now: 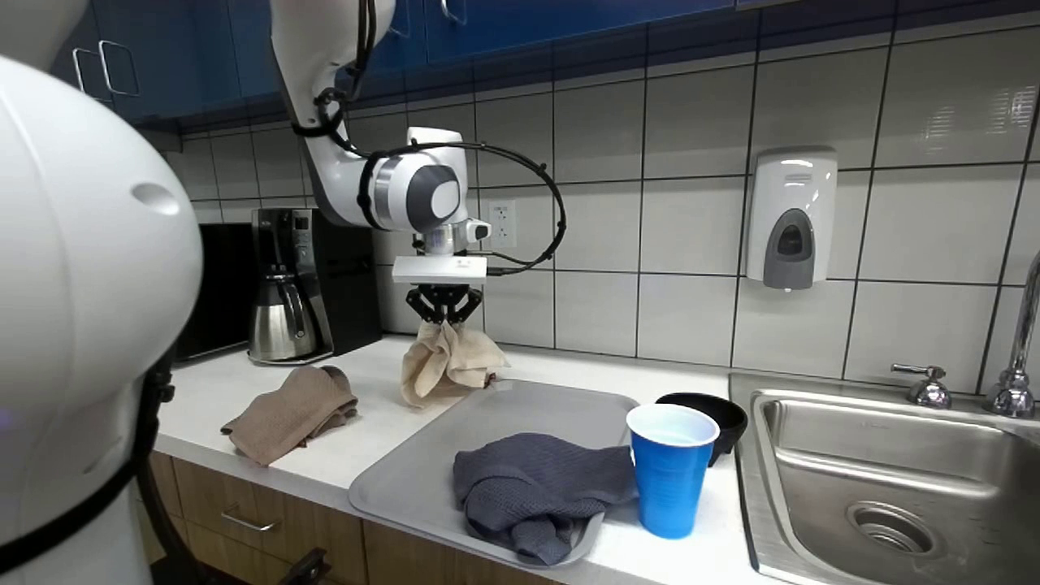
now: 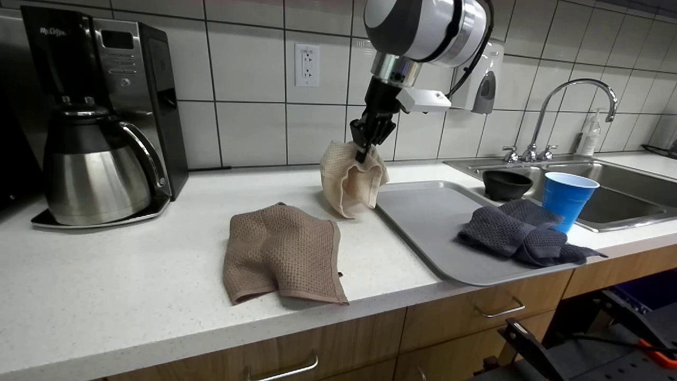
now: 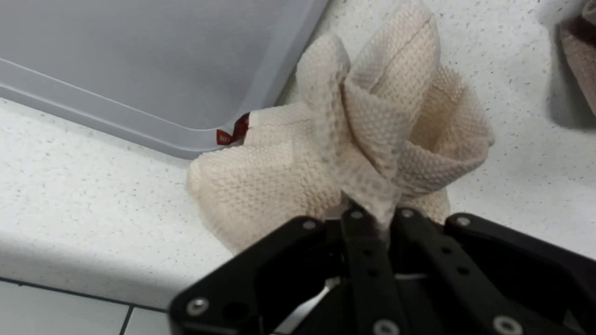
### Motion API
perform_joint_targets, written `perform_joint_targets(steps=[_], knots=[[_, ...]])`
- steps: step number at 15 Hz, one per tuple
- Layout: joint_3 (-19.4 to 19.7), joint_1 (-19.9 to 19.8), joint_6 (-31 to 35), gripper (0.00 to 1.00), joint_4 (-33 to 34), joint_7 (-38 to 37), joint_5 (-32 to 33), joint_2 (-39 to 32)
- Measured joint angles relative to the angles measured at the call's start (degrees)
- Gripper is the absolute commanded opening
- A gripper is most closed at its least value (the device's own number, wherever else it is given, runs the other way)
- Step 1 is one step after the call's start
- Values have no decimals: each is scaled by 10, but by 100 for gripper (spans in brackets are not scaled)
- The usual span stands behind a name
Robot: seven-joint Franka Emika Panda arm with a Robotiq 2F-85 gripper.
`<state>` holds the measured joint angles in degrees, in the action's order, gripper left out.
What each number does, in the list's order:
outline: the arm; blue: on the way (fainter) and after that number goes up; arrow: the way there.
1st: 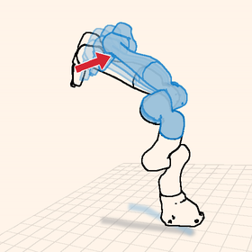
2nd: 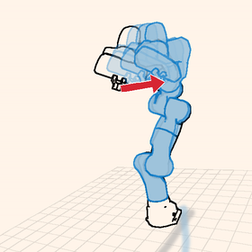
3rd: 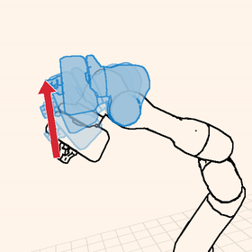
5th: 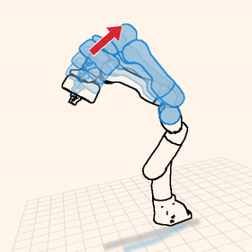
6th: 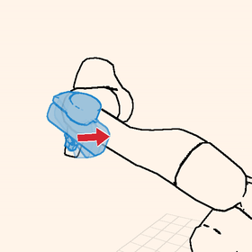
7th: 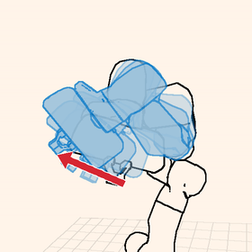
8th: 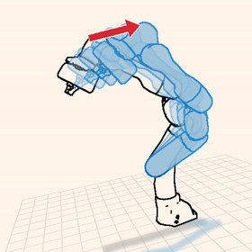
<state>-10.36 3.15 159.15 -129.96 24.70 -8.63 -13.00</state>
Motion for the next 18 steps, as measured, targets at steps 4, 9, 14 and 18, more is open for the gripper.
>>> perform_joint_targets(steps=[4,9,14,18], knots=[[-1,18,7,2,18,-24,31,-16],[-4,39,10,2,59,-38,59,-52],[-13,55,10,2,105,-39,71,-88],[-20,67,10,2,134,-39,81,-114]])
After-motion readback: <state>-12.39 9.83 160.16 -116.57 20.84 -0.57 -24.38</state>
